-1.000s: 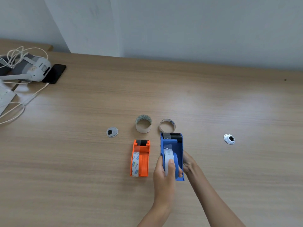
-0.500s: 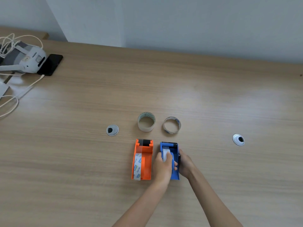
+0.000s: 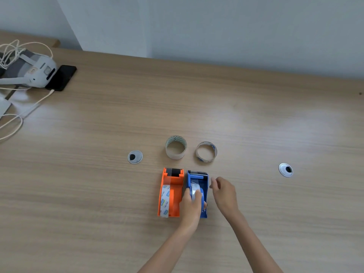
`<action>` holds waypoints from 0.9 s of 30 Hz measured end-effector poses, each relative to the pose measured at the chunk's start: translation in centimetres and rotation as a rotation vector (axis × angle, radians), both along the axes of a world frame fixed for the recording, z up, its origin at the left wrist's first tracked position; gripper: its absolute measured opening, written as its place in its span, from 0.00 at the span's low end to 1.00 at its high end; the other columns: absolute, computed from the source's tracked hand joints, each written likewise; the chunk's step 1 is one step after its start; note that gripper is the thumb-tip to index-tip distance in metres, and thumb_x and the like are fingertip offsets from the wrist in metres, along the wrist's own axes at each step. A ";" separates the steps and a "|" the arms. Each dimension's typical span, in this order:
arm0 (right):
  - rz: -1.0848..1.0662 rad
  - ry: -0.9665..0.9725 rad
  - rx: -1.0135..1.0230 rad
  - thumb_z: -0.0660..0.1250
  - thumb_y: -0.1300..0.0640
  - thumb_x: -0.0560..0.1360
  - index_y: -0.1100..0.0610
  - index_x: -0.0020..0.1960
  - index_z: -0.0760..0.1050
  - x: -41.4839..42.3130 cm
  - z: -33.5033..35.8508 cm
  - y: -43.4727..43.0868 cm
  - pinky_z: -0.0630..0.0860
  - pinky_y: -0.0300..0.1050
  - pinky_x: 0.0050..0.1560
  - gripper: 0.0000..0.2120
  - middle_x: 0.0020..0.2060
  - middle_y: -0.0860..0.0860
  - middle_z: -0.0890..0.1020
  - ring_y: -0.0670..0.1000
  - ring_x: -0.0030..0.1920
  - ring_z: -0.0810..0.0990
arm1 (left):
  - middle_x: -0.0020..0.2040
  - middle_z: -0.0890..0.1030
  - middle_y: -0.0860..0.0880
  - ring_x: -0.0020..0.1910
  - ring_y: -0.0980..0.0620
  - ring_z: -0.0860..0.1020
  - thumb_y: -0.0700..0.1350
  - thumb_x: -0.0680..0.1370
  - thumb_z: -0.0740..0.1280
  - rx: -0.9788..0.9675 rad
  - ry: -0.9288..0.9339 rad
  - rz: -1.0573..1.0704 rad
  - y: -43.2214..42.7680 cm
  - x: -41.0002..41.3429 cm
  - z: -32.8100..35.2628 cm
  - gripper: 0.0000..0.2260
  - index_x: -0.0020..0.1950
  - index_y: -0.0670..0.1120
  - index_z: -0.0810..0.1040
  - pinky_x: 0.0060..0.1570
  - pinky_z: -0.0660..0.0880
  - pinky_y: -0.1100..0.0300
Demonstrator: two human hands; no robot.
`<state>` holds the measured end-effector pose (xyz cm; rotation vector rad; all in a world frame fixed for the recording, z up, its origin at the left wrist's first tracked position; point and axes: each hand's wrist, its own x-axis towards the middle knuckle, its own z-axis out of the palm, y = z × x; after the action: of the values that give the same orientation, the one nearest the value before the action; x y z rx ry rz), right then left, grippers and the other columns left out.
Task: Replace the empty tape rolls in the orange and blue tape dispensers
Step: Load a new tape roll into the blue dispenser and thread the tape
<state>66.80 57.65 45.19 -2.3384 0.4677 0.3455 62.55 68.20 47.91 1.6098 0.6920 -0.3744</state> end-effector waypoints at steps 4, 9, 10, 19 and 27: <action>-0.101 0.029 0.339 0.59 0.55 0.79 0.63 0.38 0.77 -3.9 1.6 1.3 0.77 0.49 0.40 0.16 0.31 0.54 0.79 0.51 0.33 0.78 | 0.37 0.74 0.53 0.35 0.56 0.73 0.49 0.81 0.57 0.100 -0.046 -0.123 0.4 -0.9 -0.2 0.10 0.50 0.43 0.70 0.31 0.68 0.69; -0.118 0.064 0.407 0.59 0.53 0.79 0.55 0.35 0.75 -6.2 1.4 2.2 0.72 0.46 0.40 0.16 0.31 0.51 0.76 0.49 0.35 0.74 | 0.43 0.76 0.53 0.41 0.57 0.75 0.49 0.80 0.60 0.198 -0.135 -0.230 1.7 -1.6 2.1 0.07 0.52 0.46 0.70 0.37 0.69 0.74; -0.130 0.062 0.414 0.59 0.52 0.79 0.57 0.37 0.76 -6.2 1.2 2.2 0.74 0.49 0.42 0.16 0.32 0.52 0.77 0.49 0.36 0.75 | 0.43 0.75 0.56 0.43 0.60 0.74 0.47 0.80 0.60 0.226 -0.180 -0.266 2.5 -1.8 3.1 0.04 0.51 0.48 0.71 0.39 0.69 0.75; -0.340 0.145 0.580 0.62 0.48 0.77 0.52 0.50 0.76 -5.3 1.1 3.3 0.77 0.53 0.58 0.09 0.51 0.54 0.81 0.55 0.55 0.79 | 0.54 0.78 0.43 0.53 0.47 0.76 0.53 0.75 0.67 0.361 0.047 -0.075 11.0 -1.6 -0.6 0.19 0.58 0.39 0.75 0.52 0.70 0.57; -0.327 0.130 0.611 0.68 0.50 0.74 0.55 0.66 0.70 -5.2 2.5 4.5 0.73 0.43 0.50 0.23 0.43 0.59 0.82 0.47 0.46 0.78 | 0.29 0.73 0.53 0.30 0.56 0.72 0.48 0.78 0.64 0.276 -0.026 -0.218 10.0 -1.2 -0.6 0.14 0.33 0.47 0.72 0.32 0.67 0.64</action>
<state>61.63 62.16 47.67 -1.6250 0.6863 0.4150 61.36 78.25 47.28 1.9570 0.5674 -0.4292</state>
